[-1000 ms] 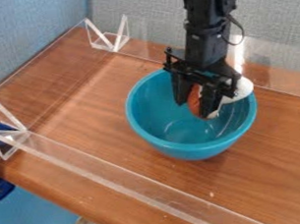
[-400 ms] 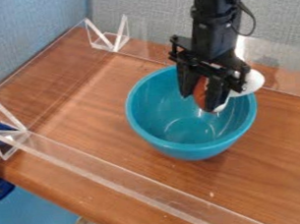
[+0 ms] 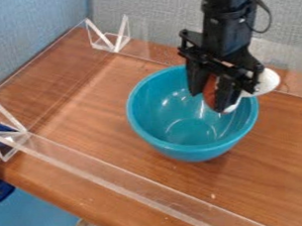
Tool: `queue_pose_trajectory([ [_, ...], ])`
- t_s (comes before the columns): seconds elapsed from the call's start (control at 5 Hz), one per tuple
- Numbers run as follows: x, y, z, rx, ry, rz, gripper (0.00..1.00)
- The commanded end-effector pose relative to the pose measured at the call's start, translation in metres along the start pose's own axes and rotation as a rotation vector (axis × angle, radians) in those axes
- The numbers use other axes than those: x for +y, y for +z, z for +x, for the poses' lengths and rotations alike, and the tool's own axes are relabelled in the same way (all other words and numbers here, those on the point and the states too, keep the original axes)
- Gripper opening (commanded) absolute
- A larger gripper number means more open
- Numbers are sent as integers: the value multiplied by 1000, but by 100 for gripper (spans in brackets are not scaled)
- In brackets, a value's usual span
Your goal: Remove the mushroom from inside the blue bowl and put it on the table
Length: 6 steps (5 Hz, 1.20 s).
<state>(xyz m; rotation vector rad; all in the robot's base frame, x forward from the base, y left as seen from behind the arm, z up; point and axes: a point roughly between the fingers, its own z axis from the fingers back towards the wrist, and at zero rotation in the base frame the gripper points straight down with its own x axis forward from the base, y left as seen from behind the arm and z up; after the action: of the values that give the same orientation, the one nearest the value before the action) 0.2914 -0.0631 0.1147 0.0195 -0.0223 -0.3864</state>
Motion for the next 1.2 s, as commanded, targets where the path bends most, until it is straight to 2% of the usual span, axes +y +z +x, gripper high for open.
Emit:
queue_pose_trajectory([
  [0.0, -19, 19, -1, -67, -47, 8, 0],
  [0.2, -43, 4, -3, -47, -102, -6, 0],
  [0.6, -74, -38, -11, 5, -172, -36, 0],
  [0.8, -75, -52, -10, 11, -183, -38, 0],
  [1.0, -73, -56, -8, 14, -183, -33, 0],
])
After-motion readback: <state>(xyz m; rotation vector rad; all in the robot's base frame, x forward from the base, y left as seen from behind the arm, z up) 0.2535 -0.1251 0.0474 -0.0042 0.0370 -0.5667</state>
